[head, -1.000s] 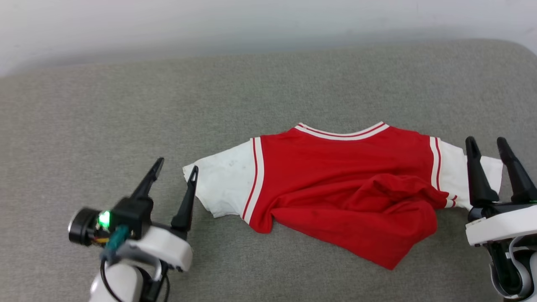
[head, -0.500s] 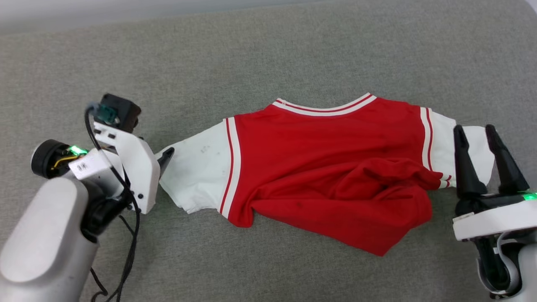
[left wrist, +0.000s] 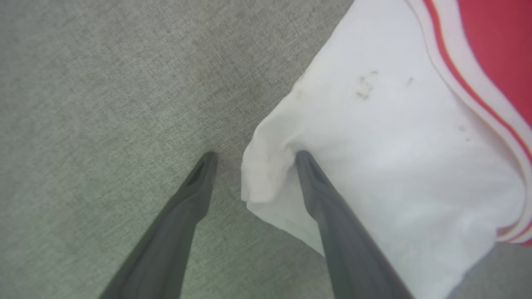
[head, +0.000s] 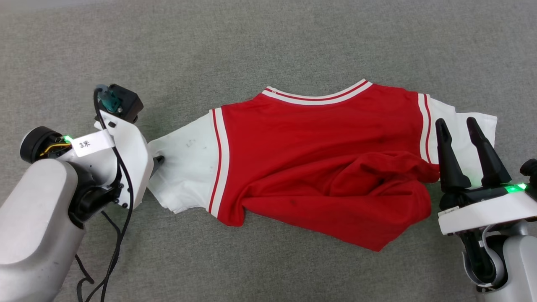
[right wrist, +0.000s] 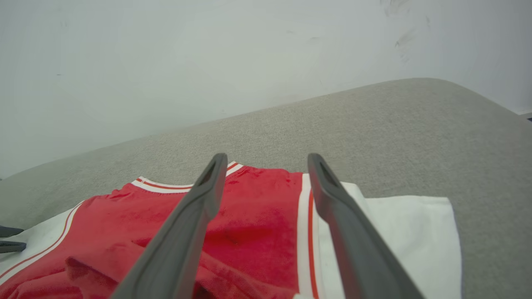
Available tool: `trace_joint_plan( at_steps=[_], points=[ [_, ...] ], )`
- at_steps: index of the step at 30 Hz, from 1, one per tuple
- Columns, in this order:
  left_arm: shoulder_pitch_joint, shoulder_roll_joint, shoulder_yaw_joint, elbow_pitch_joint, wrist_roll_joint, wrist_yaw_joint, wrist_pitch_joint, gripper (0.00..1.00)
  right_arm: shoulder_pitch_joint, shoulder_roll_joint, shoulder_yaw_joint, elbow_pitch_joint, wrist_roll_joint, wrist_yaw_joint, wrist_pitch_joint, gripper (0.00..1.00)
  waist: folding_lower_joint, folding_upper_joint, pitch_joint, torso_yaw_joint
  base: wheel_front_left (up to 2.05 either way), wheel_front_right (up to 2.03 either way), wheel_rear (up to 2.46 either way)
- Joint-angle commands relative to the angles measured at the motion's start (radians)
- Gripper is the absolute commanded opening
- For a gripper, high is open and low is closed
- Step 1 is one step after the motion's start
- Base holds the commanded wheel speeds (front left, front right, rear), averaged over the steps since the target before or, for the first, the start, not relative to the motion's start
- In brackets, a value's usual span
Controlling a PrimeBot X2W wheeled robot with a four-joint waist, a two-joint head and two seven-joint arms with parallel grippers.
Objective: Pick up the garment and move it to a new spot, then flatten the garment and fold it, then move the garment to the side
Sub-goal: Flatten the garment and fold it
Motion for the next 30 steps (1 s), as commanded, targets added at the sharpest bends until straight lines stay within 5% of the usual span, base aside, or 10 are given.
trace_joint_plan(
  at_steps=[1,3,5,10,17,30],
  points=[
    [0.029,0.006,-0.036,0.031,0.011,-0.001,0.025,1.00,-0.018,0.002,0.001,0.004,0.005,-0.001,-0.009,1.00,-0.0001,-0.0001,0.007,-0.004,0.00,0.00,0.00],
    [0.049,0.014,-0.067,0.042,0.004,-0.001,0.047,1.00,-0.023,0.000,-0.002,0.008,0.008,-0.001,-0.014,1.00,-0.0001,-0.0001,0.011,-0.004,0.00,0.00,0.00],
    [0.069,0.013,-0.080,0.051,-0.003,-0.001,0.049,0.00,-0.022,-0.003,-0.005,0.015,0.008,-0.001,-0.016,1.00,-0.0001,-0.0001,0.010,-0.004,0.00,0.00,0.00],
    [0.086,-0.046,-0.002,0.034,-0.039,0.047,-0.113,0.00,-0.019,-0.023,-0.009,0.022,0.002,-0.001,0.001,1.00,-0.0001,-0.0001,-0.013,0.010,0.00,0.00,0.00],
    [0.120,-0.052,0.063,-0.017,-0.011,0.099,-0.298,0.00,-0.004,-0.094,-0.029,0.017,-0.031,-0.001,0.119,1.00,-0.0001,-0.0001,-0.063,0.052,0.00,0.00,0.00],
    [0.301,-0.054,0.079,-0.334,-0.002,0.193,-0.356,0.00,-0.101,-0.306,-0.103,0.055,0.028,-0.001,0.787,1.00,-0.0001,-0.0001,-0.046,0.118,0.00,0.00,0.00]
  ],
)
